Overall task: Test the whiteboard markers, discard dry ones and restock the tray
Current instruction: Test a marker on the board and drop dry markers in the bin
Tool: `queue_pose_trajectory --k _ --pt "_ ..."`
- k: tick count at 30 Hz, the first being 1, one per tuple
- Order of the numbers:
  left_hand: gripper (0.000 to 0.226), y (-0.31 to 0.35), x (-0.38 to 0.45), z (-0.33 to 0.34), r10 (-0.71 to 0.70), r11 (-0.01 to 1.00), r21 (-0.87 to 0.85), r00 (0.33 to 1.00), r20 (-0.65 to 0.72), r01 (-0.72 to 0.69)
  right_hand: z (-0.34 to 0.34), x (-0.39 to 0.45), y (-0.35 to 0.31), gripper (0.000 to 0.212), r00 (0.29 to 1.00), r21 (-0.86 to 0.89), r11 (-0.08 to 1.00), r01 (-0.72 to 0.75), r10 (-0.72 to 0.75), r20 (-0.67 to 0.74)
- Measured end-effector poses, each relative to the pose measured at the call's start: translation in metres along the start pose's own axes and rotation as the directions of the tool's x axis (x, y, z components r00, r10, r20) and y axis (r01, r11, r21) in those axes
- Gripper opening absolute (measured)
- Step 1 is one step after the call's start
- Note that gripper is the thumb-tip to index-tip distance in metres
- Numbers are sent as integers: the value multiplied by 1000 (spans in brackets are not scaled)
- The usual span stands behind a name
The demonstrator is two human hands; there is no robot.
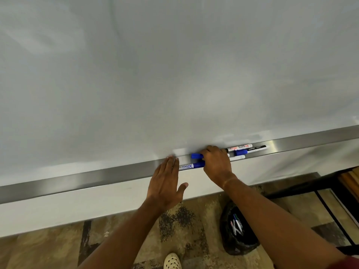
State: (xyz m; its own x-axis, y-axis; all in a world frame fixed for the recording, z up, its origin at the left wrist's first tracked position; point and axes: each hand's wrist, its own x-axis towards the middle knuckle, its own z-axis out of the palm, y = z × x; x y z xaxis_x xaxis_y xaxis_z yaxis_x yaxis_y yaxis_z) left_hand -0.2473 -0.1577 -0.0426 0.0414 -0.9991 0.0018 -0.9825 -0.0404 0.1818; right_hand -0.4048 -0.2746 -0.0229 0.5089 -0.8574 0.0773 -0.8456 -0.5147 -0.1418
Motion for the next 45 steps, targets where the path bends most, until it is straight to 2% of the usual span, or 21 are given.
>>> queue_pose_trajectory --k 4,10,14,16,19,24,29,33,39,45 --pt "75 -1 3 -11 28 998 -57 996 -83 -32 -7 -3 -1 27 993 -35 999 36 -40 -110" --pt "60 5 17 -38 28 993 -106 982 -188 -49 -23 -14 -17 39 972 -35 988 148 -152 -177" --pt "54 5 19 -53 124 990 -44 973 -193 -135 -30 -26 -35 39 942 -14 973 231 -228 -245" --pt "48 1 16 -52 210 974 -37 947 -241 -226 -33 -31 -42 38 931 2 969 245 -235 -278" --pt "39 -4 7 -56 250 965 -10 924 -289 -264 -35 -41 -49 37 918 18 964 266 -248 -311" --pt "41 -6 -15 -62 199 977 -15 929 -313 -215 -40 -59 -54 28 927 49 966 255 -229 -296" --pt "25 -4 -44 -71 147 986 -28 948 -282 -162 -47 -77 -62 31 916 37 949 313 -291 -277" --pt "29 2 -72 -79 101 993 -32 965 -240 -111 -53 -99 -70 38 879 -3 929 371 -352 -322" --pt "27 17 -119 -85 65 993 -89 981 -185 -82 -53 -146 -75 33 826 11 902 432 -391 -407" --pt "26 23 -160 -95 15 984 -174 982 -187 -48 -60 -176 -86 26 776 29 862 506 -440 -451"
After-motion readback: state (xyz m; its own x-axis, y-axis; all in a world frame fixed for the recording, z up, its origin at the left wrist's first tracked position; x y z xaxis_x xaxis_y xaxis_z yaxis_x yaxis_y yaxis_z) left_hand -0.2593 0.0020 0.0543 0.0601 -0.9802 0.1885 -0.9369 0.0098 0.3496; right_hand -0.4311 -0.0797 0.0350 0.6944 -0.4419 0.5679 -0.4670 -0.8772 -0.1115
